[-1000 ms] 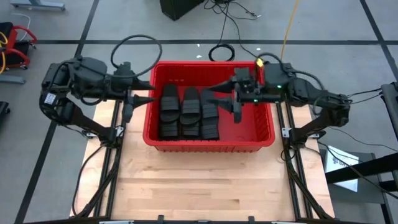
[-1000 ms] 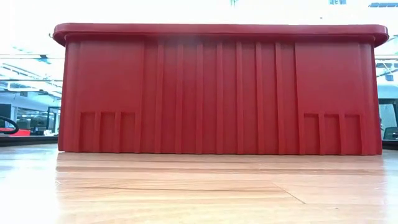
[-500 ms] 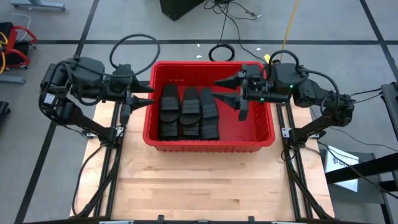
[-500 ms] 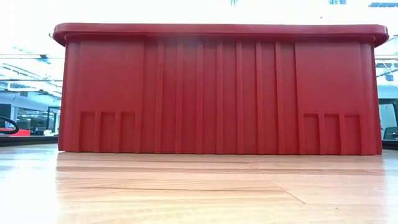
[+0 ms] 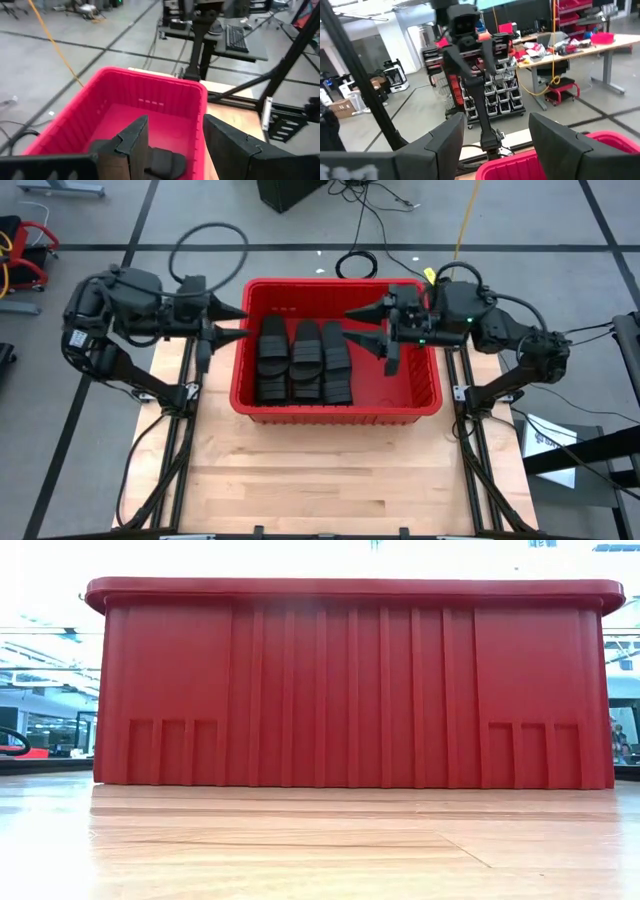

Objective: Pick and place slides into bin
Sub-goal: Return to Home Position

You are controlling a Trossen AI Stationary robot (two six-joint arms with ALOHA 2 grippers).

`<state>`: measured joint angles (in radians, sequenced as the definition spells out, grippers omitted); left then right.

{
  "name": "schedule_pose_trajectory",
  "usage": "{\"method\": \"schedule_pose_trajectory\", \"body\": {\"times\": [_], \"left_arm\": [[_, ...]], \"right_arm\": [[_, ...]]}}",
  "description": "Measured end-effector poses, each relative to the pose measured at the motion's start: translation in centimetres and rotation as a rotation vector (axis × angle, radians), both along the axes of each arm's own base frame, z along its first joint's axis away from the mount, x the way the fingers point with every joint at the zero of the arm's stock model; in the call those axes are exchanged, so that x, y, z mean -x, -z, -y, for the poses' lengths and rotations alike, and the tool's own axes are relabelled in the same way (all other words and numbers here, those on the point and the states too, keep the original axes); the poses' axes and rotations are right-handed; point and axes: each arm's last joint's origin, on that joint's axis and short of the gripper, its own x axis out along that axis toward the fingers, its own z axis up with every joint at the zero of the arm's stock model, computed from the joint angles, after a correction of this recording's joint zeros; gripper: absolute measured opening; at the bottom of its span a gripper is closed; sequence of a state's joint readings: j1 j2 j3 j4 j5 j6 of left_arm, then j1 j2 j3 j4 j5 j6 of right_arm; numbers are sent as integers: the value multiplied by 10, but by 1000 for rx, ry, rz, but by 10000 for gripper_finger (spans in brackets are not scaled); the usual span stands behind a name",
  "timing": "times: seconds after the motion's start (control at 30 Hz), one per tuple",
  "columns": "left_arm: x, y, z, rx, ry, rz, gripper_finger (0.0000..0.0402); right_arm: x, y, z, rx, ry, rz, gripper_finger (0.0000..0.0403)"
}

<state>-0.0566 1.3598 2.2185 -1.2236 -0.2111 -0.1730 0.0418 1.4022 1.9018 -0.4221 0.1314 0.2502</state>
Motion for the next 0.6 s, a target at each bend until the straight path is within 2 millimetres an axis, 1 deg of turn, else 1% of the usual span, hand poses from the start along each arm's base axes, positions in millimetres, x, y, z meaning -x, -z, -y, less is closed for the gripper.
{"method": "schedule_pose_trajectory", "body": {"times": [0.07, 0.2, 0.27, 0.33, 0.4, 0.43, 0.53, 0.6], "left_arm": [[7, -2, -1, -30, -2, 12, 184], [19, -8, -2, -73, 7, 49, 184], [24, -13, -2, -93, 13, 101, 184], [29, -15, -2, -114, 34, 152, 184], [32, -12, -2, -129, 43, 190, 184], [33, -8, -2, -134, 43, 194, 184], [33, 10, -2, -127, 38, 233, 184], [33, 23, -1, -116, 59, 320, 184]], "right_arm": [[4, -2, -3, 29, -4, 7, 215], [19, -7, -10, 98, 64, 36, 213], [28, -7, -12, 124, 85, 74, 214], [37, -2, -12, 138, 86, 120, 216], [46, 7, -12, 131, 89, 185, 217], [50, 14, -11, 122, 91, 216, 217], [64, 39, -10, 85, 96, 334, 214], [74, 57, -8, 60, 98, 440, 212]]}}
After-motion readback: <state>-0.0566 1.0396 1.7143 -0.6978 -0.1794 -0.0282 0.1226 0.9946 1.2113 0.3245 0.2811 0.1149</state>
